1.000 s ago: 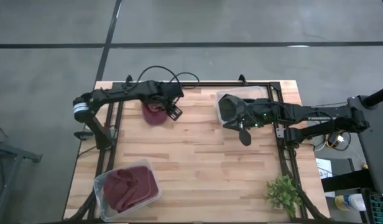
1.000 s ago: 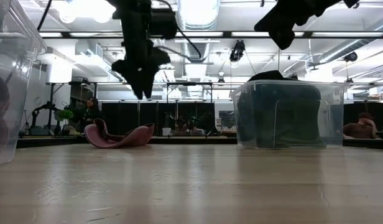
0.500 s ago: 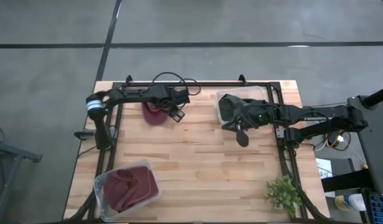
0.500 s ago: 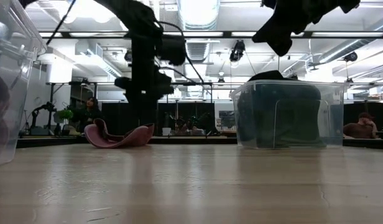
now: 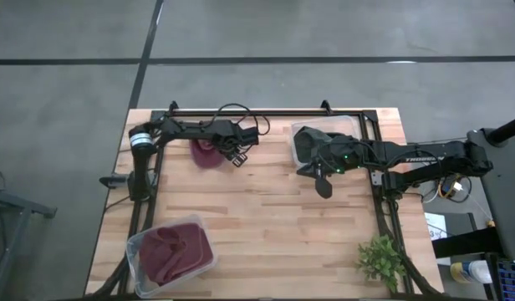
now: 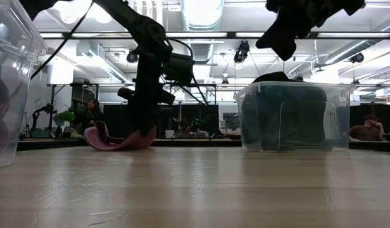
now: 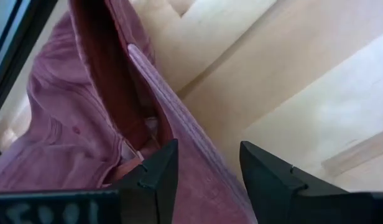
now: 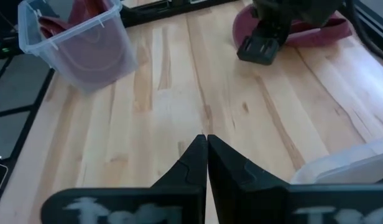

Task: Pick & Place hat
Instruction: Put the dark red cap into the bottom transparent bin

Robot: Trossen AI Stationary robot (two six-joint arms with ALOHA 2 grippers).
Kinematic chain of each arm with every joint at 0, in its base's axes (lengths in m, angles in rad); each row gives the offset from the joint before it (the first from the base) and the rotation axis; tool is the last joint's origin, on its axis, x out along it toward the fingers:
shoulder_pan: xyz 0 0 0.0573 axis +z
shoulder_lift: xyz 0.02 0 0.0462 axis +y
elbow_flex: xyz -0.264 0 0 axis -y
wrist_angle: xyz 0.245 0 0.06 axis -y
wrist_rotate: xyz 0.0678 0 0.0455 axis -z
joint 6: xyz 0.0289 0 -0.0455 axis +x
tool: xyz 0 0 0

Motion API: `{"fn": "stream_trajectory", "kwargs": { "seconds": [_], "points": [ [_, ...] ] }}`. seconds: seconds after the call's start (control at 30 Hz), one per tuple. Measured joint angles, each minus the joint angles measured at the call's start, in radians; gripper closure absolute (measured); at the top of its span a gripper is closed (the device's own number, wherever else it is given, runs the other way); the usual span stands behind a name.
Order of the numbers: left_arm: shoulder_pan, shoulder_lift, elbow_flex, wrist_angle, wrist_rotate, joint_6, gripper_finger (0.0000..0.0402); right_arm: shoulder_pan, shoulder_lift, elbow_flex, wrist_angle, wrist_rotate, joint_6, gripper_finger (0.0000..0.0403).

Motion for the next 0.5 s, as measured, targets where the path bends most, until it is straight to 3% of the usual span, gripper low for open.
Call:
{"fn": "stream_trajectory", "kwargs": {
  "seconds": [0.13, 0.3, 0.5],
  "points": [
    [0.002, 0.013, 0.0, -0.01, 0.001, 0.001, 0.0284, 0.0, 0.001, 0.0, 0.001, 0.0, 0.0, 0.0394],
    [0.003, 0.02, 0.0, -0.016, -0.002, 0.013, 0.0382, 0.004, 0.001, 0.0, 0.007, 0.0, -0.003, 0.0394],
    [0.0, -0.045, 0.027, -0.037, 0.05, 0.032, 0.0394, 0.004, 0.001, 0.0, 0.009, 0.0, -0.006, 0.0394]
  ]
}}
